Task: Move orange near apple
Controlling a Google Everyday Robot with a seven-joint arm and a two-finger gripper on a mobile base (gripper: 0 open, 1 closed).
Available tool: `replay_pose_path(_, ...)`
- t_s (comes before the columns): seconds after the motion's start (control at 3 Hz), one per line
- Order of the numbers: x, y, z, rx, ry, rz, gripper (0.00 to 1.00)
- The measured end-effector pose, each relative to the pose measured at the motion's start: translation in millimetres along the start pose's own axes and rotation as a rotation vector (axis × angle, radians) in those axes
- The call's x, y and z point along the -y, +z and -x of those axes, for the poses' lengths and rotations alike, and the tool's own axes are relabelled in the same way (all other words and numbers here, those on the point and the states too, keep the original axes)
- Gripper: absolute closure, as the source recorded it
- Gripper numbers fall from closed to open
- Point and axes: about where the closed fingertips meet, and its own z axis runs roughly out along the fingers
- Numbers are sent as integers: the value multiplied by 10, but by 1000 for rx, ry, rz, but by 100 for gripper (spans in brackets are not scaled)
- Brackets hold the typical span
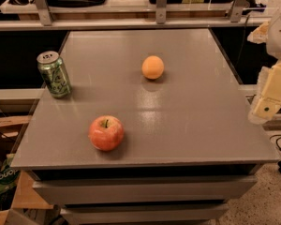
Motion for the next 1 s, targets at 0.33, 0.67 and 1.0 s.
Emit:
replay_pose_path(0.33,0,0,0,0,0,0,0)
replay_pose_path(0.67,87,15,21,14,5,-22,0)
replay_pose_path(1.0,307,106,98,47,-14,-45,0)
